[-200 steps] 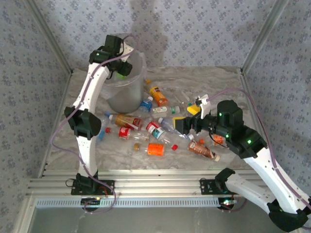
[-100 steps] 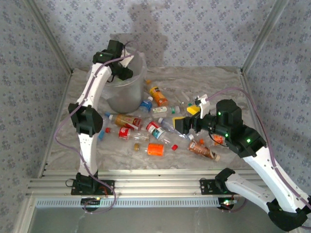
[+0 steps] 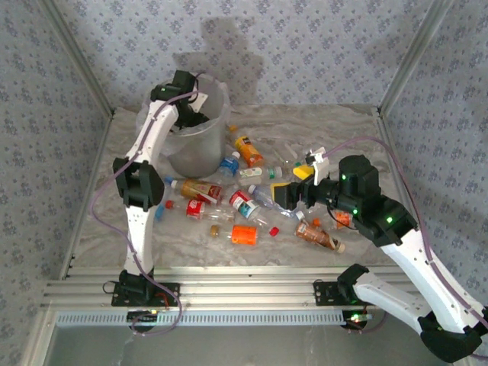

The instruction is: Put the plastic bottles in the bin

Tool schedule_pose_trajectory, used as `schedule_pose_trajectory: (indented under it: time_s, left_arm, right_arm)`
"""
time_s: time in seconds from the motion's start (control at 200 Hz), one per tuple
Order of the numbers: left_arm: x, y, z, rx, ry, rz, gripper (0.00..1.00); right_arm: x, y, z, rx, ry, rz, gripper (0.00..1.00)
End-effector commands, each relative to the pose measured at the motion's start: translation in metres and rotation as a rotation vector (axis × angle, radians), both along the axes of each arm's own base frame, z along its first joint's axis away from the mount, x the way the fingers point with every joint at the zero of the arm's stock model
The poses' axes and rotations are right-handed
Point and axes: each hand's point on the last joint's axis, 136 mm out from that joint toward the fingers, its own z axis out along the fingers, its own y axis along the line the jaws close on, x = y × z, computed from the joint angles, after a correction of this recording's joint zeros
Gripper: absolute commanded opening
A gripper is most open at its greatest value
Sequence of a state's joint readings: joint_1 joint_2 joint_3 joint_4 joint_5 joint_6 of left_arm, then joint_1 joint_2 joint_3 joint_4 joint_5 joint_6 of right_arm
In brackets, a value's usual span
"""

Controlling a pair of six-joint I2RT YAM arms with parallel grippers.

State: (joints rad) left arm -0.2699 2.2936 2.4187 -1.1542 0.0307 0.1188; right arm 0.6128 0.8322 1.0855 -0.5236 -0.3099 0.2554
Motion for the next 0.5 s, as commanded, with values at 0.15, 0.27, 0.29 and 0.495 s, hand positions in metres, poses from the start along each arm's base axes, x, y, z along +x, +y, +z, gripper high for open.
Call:
schedule_pose_trajectory:
  time_s: [0.15,0.27,0.29,0.495]
  left_arm:
    - [-0.005,-0.004,-0.001,-0.048,0.035,0.022,0.67]
    - [-0.005,-0.006,0.009,-0.066,0.013,0.023,0.73]
    - [-0.006,-0.006,0.01,-0.068,0.012,0.023,0.74]
    - [-0.008,-0.009,0.031,-0.106,-0.021,0.032,0.79]
  right_arm:
    - [-0.001,-0.004,0.011,0.017,-0.001,-0.015,1.0]
    - [-0.002,-0.004,0.005,0.012,0.022,-0.017,1.0]
    - [-0.001,-0.004,0.004,0.009,0.026,-0.02,0.99]
    - [0.001,-0.008,-0.003,0.001,0.049,-0.051,0.99]
